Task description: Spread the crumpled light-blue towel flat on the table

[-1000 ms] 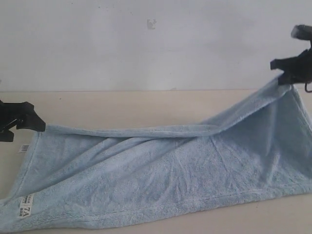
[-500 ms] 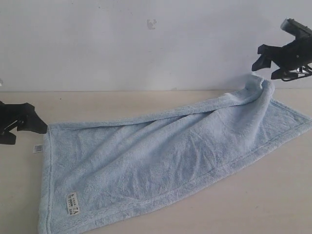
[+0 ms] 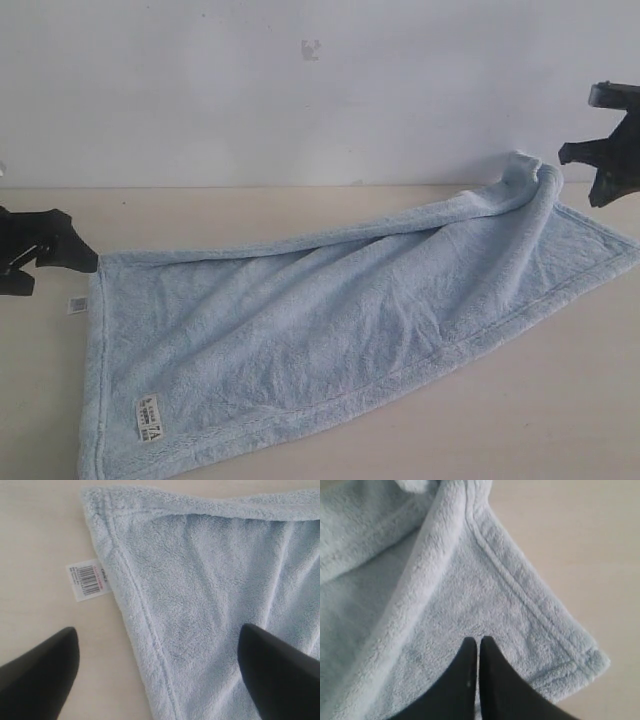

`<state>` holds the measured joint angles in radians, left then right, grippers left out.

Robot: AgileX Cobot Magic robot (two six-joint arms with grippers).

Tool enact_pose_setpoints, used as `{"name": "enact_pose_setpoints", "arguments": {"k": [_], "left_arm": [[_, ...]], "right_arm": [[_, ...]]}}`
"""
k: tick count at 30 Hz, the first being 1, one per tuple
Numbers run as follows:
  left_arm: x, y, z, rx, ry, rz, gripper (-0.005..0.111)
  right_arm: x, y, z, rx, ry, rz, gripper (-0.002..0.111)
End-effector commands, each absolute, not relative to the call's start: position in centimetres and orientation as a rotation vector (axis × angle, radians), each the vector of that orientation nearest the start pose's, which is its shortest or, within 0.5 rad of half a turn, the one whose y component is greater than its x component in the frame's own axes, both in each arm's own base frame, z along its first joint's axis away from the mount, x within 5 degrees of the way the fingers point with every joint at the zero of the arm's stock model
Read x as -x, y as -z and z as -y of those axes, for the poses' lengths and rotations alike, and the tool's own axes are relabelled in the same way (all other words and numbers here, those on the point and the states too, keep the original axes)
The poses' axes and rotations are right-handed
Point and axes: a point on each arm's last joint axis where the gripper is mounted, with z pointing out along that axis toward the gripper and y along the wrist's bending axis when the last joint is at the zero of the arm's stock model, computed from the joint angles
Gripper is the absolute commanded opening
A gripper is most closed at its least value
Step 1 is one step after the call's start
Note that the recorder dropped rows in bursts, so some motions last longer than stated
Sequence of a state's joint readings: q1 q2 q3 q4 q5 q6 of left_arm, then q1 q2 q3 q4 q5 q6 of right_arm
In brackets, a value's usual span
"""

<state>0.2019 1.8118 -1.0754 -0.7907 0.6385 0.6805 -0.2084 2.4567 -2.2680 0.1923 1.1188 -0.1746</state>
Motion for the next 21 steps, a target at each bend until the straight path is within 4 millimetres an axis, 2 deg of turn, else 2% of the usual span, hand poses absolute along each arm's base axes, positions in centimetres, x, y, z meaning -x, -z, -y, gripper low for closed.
{"name": "enact_pose_setpoints", "arguments": {"k": [1,6,13,21], "left_arm": [[-35.5,-18.0,-3.1,0.139,0.53,-2.608,0.08],[-35.5,-18.0,-3.0,0.144,0.543,-2.609,0.08],[-35.4,-18.2,-2.5,0.106,0.613,-2.601,0.08],[-35.4,-18.1,0.0,-0.015,0.63,-2.615,0.08]], "right_arm": [[-51.1,-17.7,9.6,-0.099,-0.123,-2.808,0.0],[-50.8,-16.3,9.9,-0.077,-0.072,-2.831,0.0],[-51.3,-15.6,10.4,-0.04,0.001,-2.782,0.0],[-51.9,-13.5,10.7,-0.022,0.052,-2.772,0.0]]}}
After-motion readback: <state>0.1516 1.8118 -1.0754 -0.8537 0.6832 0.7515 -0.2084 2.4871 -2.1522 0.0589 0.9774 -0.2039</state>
